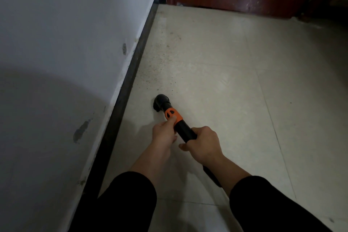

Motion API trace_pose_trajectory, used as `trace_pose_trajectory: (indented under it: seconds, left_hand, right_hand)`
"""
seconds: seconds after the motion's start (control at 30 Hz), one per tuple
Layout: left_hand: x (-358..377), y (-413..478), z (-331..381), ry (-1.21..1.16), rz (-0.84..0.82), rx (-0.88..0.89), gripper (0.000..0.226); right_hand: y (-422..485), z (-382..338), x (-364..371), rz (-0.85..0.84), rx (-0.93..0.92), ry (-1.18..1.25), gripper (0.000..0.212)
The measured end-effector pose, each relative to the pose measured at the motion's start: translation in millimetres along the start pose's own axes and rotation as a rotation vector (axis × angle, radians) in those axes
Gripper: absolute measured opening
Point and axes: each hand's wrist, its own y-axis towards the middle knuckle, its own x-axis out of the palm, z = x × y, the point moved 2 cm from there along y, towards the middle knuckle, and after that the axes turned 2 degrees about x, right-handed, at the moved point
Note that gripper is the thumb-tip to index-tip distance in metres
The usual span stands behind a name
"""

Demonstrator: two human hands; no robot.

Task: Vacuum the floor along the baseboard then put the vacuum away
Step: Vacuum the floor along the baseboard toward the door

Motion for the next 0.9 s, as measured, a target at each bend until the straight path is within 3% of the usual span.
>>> trace_pose_trajectory:
  seconds: [0.17, 0.5, 0.9]
  left_hand:
    - [9.9, 6.3, 5.6, -0.027, 0.021, 0.022, 0.021]
    - [56.3, 12.4, 19.4, 0.002, -0.023, 0.056, 0.022]
    - [122.6, 11.9, 46.8, -0.022, 0.048, -0.031, 0.025]
  right_hand:
    - [15.7, -1.7, -8.6, -0.009, -0.006, -0.021, 0.032]
    - [59.9, -13.7, -67.6, -0.191, -0.023, -0.415, 0.037]
    - [102.6, -6.8, -126.1, -0.281, -0.042, -0.439, 0.043]
